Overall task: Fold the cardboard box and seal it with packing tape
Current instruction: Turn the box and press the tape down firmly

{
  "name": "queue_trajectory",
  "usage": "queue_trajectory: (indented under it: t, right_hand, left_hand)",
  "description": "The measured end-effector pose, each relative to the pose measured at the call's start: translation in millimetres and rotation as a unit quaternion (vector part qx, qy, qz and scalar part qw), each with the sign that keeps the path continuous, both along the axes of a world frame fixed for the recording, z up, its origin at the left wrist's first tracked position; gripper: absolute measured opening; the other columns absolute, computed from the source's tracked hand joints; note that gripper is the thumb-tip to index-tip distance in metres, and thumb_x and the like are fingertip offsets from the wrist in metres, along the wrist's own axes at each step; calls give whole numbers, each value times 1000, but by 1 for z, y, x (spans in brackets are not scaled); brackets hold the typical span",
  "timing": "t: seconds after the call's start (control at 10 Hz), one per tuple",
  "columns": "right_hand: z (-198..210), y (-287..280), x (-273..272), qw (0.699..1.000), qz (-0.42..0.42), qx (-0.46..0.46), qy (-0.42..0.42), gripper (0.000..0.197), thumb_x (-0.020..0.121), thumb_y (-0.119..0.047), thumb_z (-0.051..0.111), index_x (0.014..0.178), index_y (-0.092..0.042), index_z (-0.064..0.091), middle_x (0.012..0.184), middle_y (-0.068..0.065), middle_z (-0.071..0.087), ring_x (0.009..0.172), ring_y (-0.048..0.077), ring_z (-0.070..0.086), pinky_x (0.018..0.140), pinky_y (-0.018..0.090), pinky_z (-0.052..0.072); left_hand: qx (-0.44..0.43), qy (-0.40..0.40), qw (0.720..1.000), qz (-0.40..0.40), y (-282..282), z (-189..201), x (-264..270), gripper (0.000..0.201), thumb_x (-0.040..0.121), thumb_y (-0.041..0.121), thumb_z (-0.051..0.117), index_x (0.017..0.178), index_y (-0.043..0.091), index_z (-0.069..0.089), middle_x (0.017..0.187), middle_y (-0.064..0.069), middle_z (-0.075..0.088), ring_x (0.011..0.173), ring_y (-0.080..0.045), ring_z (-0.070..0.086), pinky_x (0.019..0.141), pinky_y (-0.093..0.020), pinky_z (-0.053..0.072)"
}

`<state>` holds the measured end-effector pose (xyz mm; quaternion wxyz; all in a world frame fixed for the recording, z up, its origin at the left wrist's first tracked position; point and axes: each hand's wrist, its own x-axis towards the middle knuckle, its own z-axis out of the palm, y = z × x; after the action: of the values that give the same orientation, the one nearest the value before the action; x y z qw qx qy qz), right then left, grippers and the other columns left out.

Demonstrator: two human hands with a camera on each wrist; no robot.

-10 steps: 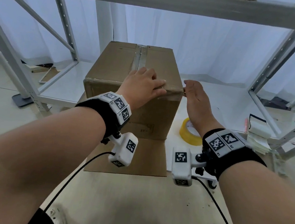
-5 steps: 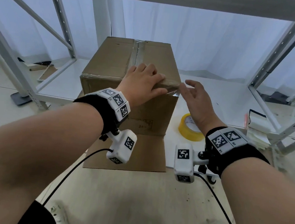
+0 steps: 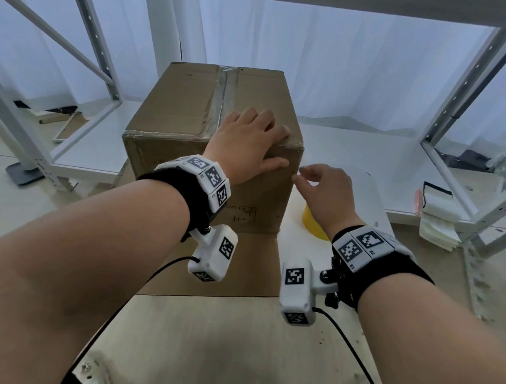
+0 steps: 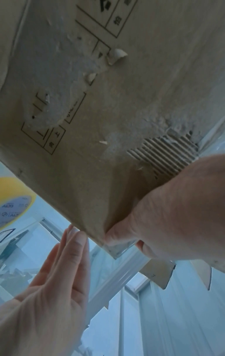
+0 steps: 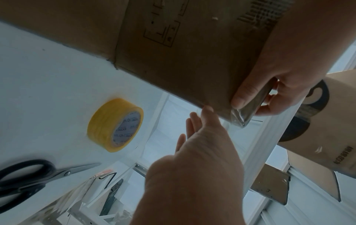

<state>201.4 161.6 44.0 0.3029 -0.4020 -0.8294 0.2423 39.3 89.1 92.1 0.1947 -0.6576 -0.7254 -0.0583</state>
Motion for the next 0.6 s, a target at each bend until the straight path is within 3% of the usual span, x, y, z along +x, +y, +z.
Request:
queue_trajectory:
  t: [0.2, 0.3, 0.6]
  right_hand:
    - [2, -5, 6, 984, -49, 114, -130, 30, 99, -32, 46, 111, -16, 69, 107, 6, 70, 98, 26, 62, 94, 35, 41]
    - [6, -3, 13, 974, -83, 146, -154, 31, 99, -31, 44, 109, -16, 69, 101, 8, 71, 93, 29, 63, 93, 35, 37]
    - [-1, -13, -2, 981, -56, 103, -154, 33, 100, -35, 44, 115, -17, 67, 109, 5, 70, 99, 26, 62, 96, 37, 41]
  left_hand:
    - [-18, -7, 1000, 0, 1, 1, -2, 56, 91, 61, 37, 142, 39, 34, 122, -2, 44, 112, -24, 41, 95, -40, 33]
    - [-25, -15, 1000, 5, 1, 4, -1, 56, 91, 61, 38, 142, 39, 34, 122, -3, 43, 113, -24, 40, 97, -39, 32]
    - [-26, -22, 999, 7, 0, 3, 1, 56, 90, 61, 40, 142, 39, 35, 122, -3, 44, 113, -25, 40, 97, -40, 31]
